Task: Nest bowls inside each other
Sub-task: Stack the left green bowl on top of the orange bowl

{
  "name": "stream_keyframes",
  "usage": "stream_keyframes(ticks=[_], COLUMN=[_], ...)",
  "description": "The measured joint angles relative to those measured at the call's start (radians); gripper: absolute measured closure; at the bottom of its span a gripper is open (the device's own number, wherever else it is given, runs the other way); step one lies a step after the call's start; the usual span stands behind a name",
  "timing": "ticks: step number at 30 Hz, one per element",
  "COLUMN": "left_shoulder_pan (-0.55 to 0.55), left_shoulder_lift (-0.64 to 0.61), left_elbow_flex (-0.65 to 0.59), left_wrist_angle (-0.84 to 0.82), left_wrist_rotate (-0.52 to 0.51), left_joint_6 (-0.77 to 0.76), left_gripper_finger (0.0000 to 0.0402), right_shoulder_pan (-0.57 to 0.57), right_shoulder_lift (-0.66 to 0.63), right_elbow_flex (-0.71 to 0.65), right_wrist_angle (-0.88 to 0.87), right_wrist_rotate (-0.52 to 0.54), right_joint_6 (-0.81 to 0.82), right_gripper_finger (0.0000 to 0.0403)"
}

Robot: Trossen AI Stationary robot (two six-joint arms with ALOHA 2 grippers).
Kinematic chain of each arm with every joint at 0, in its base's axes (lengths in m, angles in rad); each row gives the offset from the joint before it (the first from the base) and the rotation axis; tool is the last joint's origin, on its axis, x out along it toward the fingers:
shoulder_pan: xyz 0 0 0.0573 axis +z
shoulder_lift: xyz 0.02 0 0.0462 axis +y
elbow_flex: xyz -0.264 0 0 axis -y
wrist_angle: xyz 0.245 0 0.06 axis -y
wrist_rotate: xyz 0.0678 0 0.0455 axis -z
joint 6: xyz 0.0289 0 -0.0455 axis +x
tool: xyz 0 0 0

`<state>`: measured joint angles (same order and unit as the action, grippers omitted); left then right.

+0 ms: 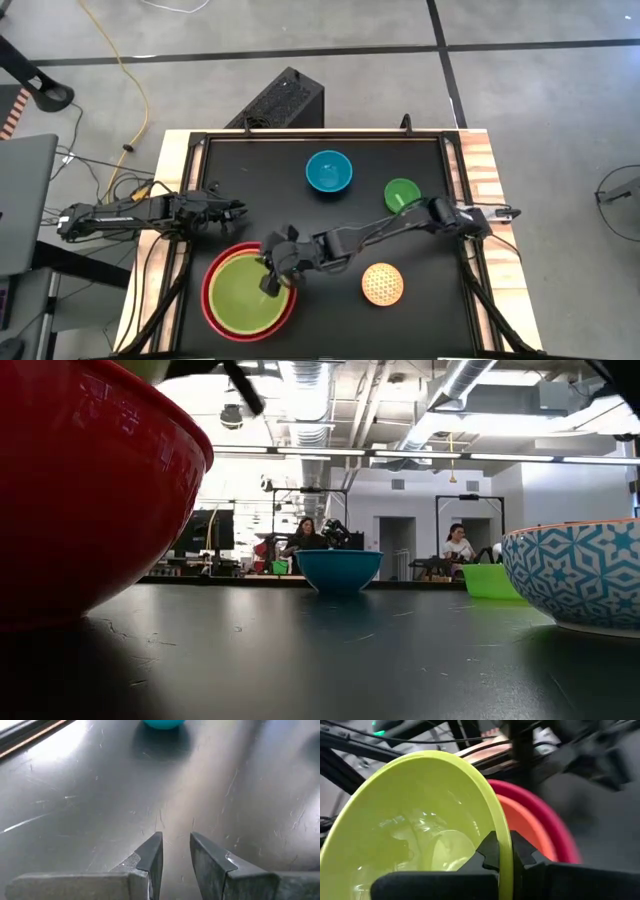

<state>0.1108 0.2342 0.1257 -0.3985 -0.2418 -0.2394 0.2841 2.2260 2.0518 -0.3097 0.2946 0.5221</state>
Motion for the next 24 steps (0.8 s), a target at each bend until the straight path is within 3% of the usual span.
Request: stream_keyframes(ticks=[6,24], left_shoulder_pan=[0.0,0.0], left_shoulder_lift=[0.002,0.001], left_elbow_flex=[0.0,0.0], left_wrist_angle=[0.001,0.002], left_wrist_rotate=[-0.001,-0.001], left_joint_6=[0.0,0.0], left_gripper_finger=[0.0315,0.0315], right_shoulder_pan=[-0.016,-0.017], right_shoulder_lift=[0.055,0.056], right_elbow_flex=[0.0,-0.054], right_wrist_angle=[0.051,0.017], right_wrist_rotate=[-0.028,0.095], right_joint_6=[0.039,0.158], right_gripper_finger=[0.0385,0.0385])
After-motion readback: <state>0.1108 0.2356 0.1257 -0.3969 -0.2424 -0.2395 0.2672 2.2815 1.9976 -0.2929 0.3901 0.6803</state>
